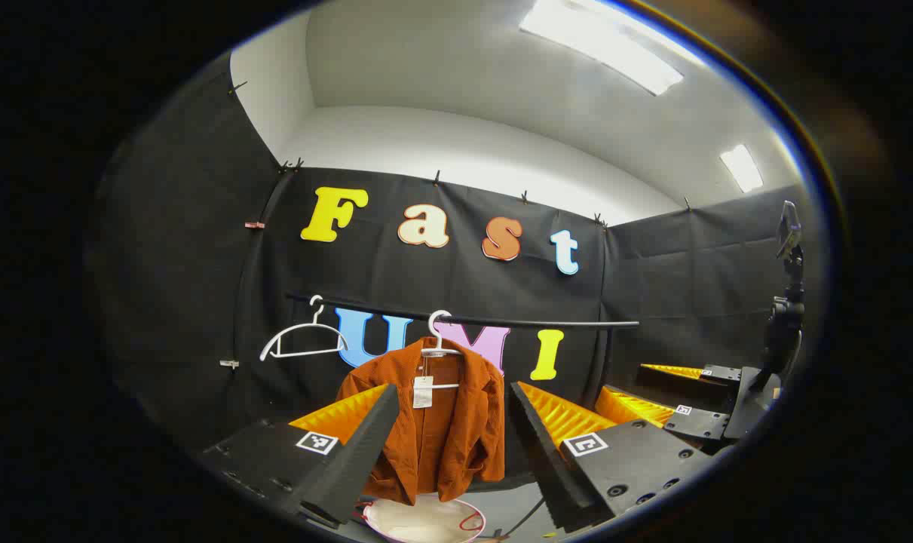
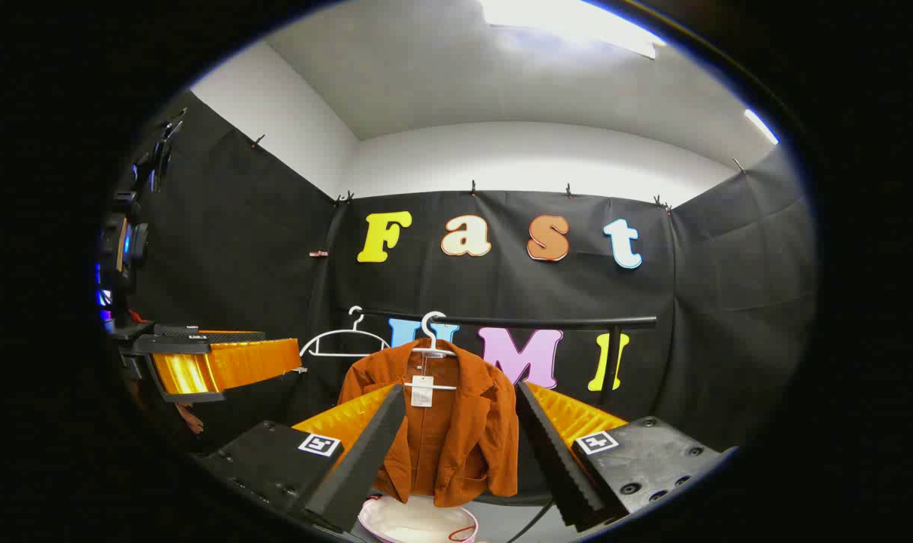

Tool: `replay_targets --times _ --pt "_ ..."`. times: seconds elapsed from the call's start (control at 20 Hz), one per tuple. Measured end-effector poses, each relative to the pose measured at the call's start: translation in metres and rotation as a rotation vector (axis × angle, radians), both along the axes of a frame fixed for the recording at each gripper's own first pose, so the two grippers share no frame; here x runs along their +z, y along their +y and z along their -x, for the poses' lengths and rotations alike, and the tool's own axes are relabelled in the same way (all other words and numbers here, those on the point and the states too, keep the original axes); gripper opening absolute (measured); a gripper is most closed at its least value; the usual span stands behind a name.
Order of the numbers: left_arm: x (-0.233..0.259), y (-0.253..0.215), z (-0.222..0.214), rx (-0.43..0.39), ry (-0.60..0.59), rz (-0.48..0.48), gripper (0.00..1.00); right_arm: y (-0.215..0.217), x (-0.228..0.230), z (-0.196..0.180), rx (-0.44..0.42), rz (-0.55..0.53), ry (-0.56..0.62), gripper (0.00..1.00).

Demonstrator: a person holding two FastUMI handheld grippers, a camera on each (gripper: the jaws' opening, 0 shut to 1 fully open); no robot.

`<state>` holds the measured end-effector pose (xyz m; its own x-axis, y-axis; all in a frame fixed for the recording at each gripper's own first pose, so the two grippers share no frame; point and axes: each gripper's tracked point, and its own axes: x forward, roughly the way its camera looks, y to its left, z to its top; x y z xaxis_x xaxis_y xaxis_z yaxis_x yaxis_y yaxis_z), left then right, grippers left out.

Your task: Grasp the clothes on the hanger with both hands and then place them into the laundry hamper below.

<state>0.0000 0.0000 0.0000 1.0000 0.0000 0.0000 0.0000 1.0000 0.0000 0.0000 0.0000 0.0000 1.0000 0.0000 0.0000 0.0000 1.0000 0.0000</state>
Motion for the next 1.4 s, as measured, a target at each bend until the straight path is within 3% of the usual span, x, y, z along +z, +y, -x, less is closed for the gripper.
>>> replay_targets --times 0.9,1.4 --pt "0.001 0.021 -0.013 0.014 -0.003 -0.016 0.93 -0.006 0.005 -0.009 -0.011 -0.009 -0.001 0.98" --pt "-0.007 0.039 -0.018 -0.036 0.020 -0.019 0.93 0.011 -0.002 -0.013 -0.056 0.017 0.021 0.96"
